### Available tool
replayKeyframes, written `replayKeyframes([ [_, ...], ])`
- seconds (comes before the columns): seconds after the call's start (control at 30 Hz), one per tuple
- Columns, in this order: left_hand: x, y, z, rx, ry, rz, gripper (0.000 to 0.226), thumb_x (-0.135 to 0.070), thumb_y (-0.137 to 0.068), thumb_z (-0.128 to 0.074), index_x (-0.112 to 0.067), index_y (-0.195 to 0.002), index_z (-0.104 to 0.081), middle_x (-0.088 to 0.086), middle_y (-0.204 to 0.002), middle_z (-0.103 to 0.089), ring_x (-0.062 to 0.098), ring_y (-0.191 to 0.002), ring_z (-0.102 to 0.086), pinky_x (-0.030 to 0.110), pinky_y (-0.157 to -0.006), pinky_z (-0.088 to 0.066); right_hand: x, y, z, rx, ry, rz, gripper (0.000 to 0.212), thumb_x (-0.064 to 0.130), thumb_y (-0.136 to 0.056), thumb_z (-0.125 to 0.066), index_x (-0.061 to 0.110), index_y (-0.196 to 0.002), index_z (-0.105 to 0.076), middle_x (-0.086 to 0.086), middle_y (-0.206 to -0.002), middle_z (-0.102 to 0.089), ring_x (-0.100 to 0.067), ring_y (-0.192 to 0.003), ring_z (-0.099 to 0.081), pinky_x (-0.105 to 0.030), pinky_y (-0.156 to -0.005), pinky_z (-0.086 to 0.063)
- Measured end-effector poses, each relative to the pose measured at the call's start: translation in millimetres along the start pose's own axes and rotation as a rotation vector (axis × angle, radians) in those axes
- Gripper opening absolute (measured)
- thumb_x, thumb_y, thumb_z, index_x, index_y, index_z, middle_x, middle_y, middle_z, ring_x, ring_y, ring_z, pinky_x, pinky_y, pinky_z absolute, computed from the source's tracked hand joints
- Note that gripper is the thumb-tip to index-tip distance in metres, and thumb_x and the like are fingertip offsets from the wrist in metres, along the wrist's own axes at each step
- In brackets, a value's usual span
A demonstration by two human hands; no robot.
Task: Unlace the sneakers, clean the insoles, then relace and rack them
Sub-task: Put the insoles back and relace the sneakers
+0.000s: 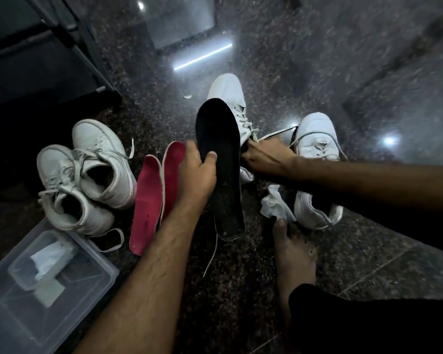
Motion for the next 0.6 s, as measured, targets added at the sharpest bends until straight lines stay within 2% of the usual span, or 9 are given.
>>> replayKeyframes([
  [0.1,-6.8,5.0,-3.2,0.004,-0.058,-0.022,0.02,-0.019,-0.097,-0.058,-0.012,-0.115,-0.052,0.007,-0.108,-0.066,0.026,-0.099,-0.061,0.027,-0.072,-0.036,10.4,7.9,9.6,0.015,0.186,0.039,0.037,0.023,-0.102,-0.035,0.008,-0.128,-0.058,-0.017,-0.13,-0.053,-0.04,-0.099,-0.064,-0.041,-0.063,-0.041],
  [0.17,-14.9,7.4,-5.0,0.006,-0.109,-0.058,0.018,-0.018,-0.097,-0.057,-0.01,-0.112,-0.049,0.01,-0.108,-0.066,0.028,-0.098,-0.06,0.027,-0.068,-0.03,12.7,9.9,8.6,0.051,0.214,0.015,0.039,0.021,-0.102,-0.035,0.008,-0.131,-0.055,-0.016,-0.135,-0.05,-0.039,-0.103,-0.062,-0.041,-0.064,-0.042],
  [0.37,-22.4,12.5,-6.0,0.012,-0.136,-0.091,0.015,-0.017,-0.098,-0.056,-0.01,-0.107,-0.046,0.008,-0.101,-0.063,0.029,-0.095,-0.06,0.03,-0.067,-0.032,5.8,11.1,11.9,0.102,0.157,-0.087,0.036,0.021,-0.101,-0.038,0.007,-0.13,-0.054,-0.013,-0.126,-0.058,-0.038,-0.105,-0.062,-0.042,-0.074,-0.047],
  [0.53,-24.1,11.6,-5.0,0.007,-0.139,-0.106,0.016,-0.017,-0.098,-0.055,-0.008,-0.109,-0.047,0.005,-0.095,-0.061,0.029,-0.091,-0.06,0.031,-0.065,-0.031,9.7,13.0,16.7,0.053,0.291,0.026,0.036,0.021,-0.103,-0.034,0.006,-0.129,-0.054,-0.011,-0.126,-0.058,-0.035,-0.096,-0.067,-0.038,-0.059,-0.039],
  [0.6,-23.3,11.9,-4.6,0.011,-0.137,-0.106,0.017,-0.017,-0.098,-0.055,-0.008,-0.11,-0.048,0.004,-0.097,-0.061,0.03,-0.093,-0.061,0.031,-0.066,-0.032,7.9,9.8,16.9,0.062,0.272,-0.014,0.038,0.023,-0.103,-0.034,0.005,-0.131,-0.052,-0.011,-0.123,-0.059,-0.036,-0.095,-0.067,-0.038,-0.059,-0.038],
])
Point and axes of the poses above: each hand's wrist, its own y-axis away from the middle knuckle, its own z-axis out of the back of the hand, x = y × z, the point moved 6 cm from there along -y, towards the middle knuckle
